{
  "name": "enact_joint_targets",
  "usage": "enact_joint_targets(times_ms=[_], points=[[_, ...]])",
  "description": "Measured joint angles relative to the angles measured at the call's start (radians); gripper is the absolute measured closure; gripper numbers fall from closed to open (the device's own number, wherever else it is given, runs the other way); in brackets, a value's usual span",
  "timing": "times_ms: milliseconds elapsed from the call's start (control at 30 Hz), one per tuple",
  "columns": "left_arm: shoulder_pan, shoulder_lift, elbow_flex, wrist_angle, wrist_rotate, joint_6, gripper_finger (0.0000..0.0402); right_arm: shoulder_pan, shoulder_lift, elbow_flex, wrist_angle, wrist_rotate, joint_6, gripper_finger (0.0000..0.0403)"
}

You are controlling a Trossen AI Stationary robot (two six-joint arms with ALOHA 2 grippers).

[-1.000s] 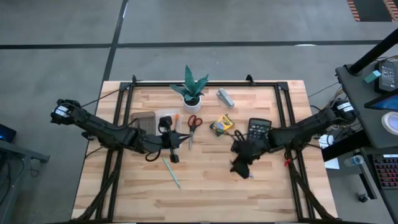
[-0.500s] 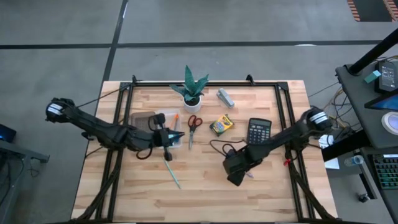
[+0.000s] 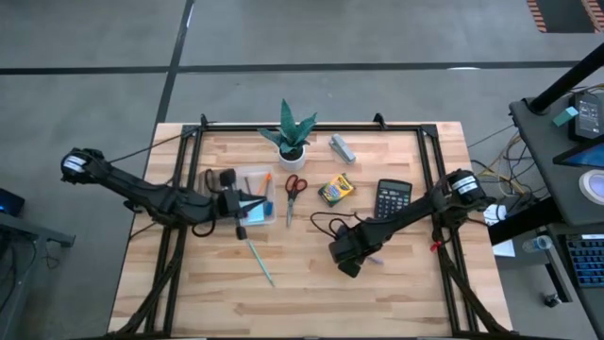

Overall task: Pack school essentials
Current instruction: Put the gray pen into the white and black box

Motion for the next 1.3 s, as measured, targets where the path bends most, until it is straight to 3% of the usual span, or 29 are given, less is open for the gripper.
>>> enact_joint_targets(times_ms=[167,433,733,1000,1133,1300], points=[[0.000,-0.029,-0.047,0.078,0.000,-0.004,0.0400,0.000,0.004,-0.010,0.031,0.011,-0.042,0.0314],[0.000,-0.017,-0.056,0.141,0.000,-0.006,0.0400,0.000,0.002,-0.027,0.077,0.010,-0.113,0.0382],[-0.010,0.081,-0.056,0.250,0.003,-0.026,0.0400,0.007,-0.013,-0.040,0.094,0.037,-0.215,0.0382],[-0.015,0.143,-0.056,0.260,0.006,-0.148,0.0400,0.023,-0.122,-0.045,0.118,0.167,-0.314,0.0384],[-0.026,0.191,-0.056,0.294,0.006,-0.172,0.0400,0.024,-0.201,-0.093,0.199,0.219,-0.363,0.0384],[-0.031,0.276,-0.056,0.403,0.027,-0.185,0.0400,0.022,-0.325,-0.214,0.540,0.265,-0.462,0.0384]])
